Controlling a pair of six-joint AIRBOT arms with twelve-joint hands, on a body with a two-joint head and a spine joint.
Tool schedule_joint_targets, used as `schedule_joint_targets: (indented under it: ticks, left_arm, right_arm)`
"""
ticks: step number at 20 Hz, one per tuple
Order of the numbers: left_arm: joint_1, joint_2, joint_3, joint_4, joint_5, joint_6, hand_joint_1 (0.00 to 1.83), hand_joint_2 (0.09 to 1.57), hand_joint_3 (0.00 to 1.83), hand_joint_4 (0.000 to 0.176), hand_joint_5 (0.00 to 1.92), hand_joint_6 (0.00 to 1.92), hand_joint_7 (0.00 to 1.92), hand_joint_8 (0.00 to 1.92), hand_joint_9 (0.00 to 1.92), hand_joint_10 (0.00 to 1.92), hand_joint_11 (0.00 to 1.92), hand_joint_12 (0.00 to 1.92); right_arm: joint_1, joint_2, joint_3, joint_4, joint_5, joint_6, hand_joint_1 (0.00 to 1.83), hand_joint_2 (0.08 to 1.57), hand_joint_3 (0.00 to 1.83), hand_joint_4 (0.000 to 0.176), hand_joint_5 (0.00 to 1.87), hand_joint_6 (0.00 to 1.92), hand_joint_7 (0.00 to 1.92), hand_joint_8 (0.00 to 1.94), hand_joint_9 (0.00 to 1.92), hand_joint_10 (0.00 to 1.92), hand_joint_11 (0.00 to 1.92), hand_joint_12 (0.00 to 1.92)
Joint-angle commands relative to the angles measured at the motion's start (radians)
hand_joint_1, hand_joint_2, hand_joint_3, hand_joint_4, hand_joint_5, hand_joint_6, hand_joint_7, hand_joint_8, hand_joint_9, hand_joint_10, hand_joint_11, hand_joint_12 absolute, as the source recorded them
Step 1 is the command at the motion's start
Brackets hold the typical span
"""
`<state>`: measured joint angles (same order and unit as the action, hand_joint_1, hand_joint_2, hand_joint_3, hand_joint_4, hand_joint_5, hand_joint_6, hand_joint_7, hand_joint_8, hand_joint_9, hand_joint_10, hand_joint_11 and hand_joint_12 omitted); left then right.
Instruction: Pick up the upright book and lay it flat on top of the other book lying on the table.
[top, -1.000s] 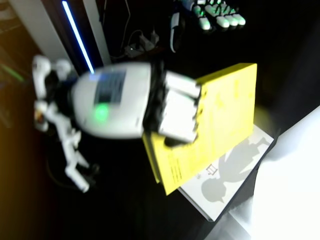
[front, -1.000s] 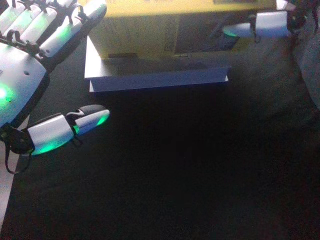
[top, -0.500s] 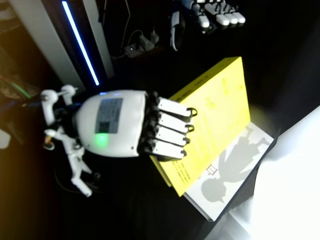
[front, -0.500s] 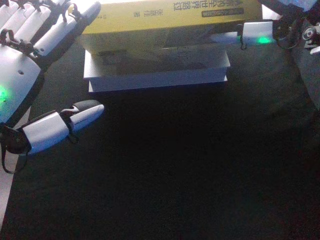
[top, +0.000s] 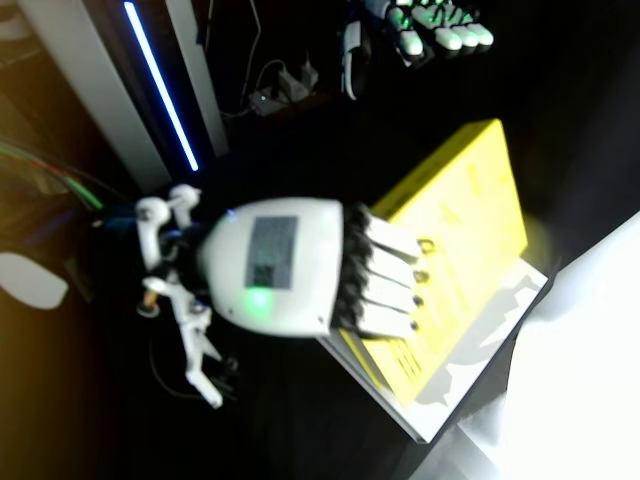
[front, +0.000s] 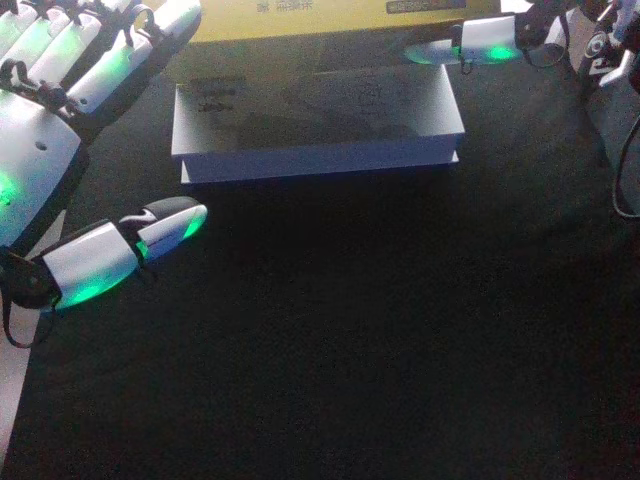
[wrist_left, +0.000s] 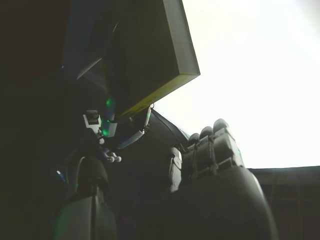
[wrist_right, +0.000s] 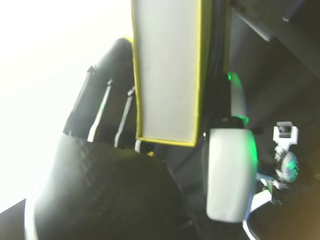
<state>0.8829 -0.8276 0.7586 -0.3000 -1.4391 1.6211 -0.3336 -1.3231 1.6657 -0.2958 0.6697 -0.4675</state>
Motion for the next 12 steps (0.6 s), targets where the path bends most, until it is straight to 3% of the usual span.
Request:
schedule_joint_targets:
  ticks: [1,5,6,7,8,9,10,12]
  left_arm:
    - [-0.006,0.002,0.003,0.026,-0.119,-0.006,0.43,1.12,0.0,0.176,0.0,0.0,0.0,0.0,0.0,0.0,0.0,0.0]
    - [-0.006,0.003,0.003,0.025,-0.122,-0.009,0.44,1.11,0.0,0.175,0.0,0.0,0.0,0.0,0.0,0.0,0.0,0.0]
    - [-0.006,0.002,0.003,0.025,-0.122,-0.01,0.46,1.12,0.0,0.175,0.0,0.0,0.0,0.0,0.0,0.0,0.0,0.0]
    - [-0.006,0.003,0.003,0.025,-0.124,-0.011,0.47,1.13,0.01,0.176,0.0,0.0,0.0,0.0,0.0,0.0,0.0,0.0]
    - [-0.006,0.003,0.002,0.025,-0.126,-0.012,0.49,1.14,0.0,0.176,0.0,0.0,0.0,0.0,0.0,0.0,0.0,0.0]
    - [-0.005,0.003,0.002,0.024,-0.127,-0.014,0.46,1.12,0.0,0.176,0.0,0.0,0.0,0.0,0.0,0.0,0.0,0.0]
    - [-0.005,0.003,0.002,0.024,-0.128,-0.014,0.48,1.12,0.0,0.176,0.0,0.0,0.0,0.0,0.0,0.0,0.0,0.0]
    - [-0.005,0.003,0.001,0.022,-0.128,-0.015,0.49,1.13,0.0,0.176,0.0,0.0,0.0,0.0,0.0,0.0,0.0,0.0]
  right_arm:
    - [-0.014,0.006,0.015,0.007,-0.098,-0.005,1.37,1.16,0.0,0.0,0.68,1.12,1.0,0.99,0.85,1.43,0.74,1.73]
    - [-0.014,0.006,0.014,0.018,-0.105,-0.004,1.37,1.15,0.0,0.0,0.69,1.14,1.01,0.94,0.91,1.35,0.75,1.66]
    - [-0.014,0.01,0.007,0.018,-0.105,-0.003,1.37,1.16,0.01,0.0,0.65,1.2,0.96,1.03,0.93,1.39,0.66,1.7]
    - [-0.016,0.016,-0.003,0.017,-0.105,0.001,0.95,1.25,0.03,0.0,0.33,0.85,0.67,0.77,0.66,1.25,0.41,1.74]
    - [-0.017,0.021,-0.014,0.015,-0.103,0.001,0.67,1.32,0.03,0.0,0.17,0.67,0.47,0.57,0.41,1.21,0.14,1.79]
    - [-0.02,0.027,-0.025,0.01,-0.101,0.016,0.41,1.32,0.02,0.0,0.03,0.21,0.16,0.3,0.08,0.92,0.03,1.54]
    - [-0.024,0.028,-0.026,0.001,-0.092,0.037,0.23,1.3,0.01,0.0,0.01,0.04,0.03,0.06,0.02,0.48,0.0,1.25]
    - [-0.03,0.039,-0.033,-0.039,-0.071,0.111,0.19,1.25,0.0,0.0,0.0,0.0,0.0,0.0,0.0,0.12,0.0,0.76]
